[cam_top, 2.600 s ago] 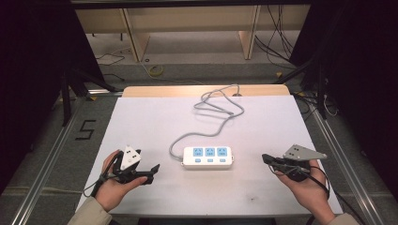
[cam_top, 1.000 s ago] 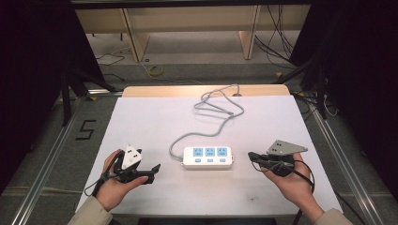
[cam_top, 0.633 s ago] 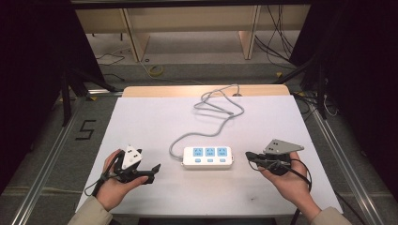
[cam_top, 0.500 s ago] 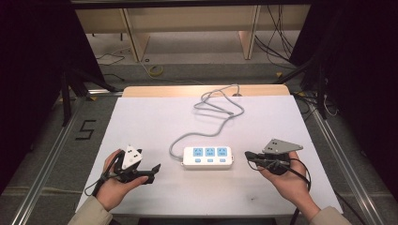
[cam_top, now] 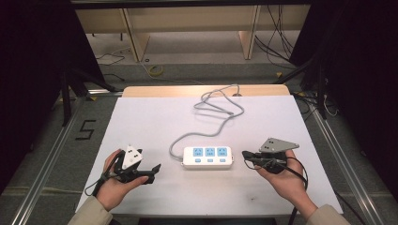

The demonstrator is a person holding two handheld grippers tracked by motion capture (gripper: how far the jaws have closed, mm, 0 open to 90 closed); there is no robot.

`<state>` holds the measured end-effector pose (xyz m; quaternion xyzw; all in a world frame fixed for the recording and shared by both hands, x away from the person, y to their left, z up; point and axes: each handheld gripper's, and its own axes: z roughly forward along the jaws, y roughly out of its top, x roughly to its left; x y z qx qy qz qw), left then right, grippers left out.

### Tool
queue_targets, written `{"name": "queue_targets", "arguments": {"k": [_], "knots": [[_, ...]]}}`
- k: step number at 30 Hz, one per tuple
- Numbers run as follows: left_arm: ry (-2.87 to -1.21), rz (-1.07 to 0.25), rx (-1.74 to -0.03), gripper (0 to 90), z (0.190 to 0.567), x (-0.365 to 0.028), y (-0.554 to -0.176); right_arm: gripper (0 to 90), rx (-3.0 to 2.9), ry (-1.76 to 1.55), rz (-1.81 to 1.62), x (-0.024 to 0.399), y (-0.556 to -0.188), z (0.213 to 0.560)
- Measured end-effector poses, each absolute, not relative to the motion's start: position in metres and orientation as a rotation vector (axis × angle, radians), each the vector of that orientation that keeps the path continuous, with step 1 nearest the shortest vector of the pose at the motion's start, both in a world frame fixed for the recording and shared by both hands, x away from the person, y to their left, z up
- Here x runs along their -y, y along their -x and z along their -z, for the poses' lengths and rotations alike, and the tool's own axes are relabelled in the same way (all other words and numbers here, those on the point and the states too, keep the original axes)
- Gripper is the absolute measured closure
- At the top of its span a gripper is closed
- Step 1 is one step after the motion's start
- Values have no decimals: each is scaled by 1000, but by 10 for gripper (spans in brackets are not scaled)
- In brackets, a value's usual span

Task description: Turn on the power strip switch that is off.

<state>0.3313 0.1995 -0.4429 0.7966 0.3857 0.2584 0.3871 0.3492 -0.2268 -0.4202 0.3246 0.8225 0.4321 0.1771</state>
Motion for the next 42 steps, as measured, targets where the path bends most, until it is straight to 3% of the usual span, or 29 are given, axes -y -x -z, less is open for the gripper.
{"name": "queue_targets", "arguments": {"k": [42], "knots": [[-2028, -658, -978, 157, 443, -199, -332, 900, -2367, -880, -1218, 203, -360, 418]]}}
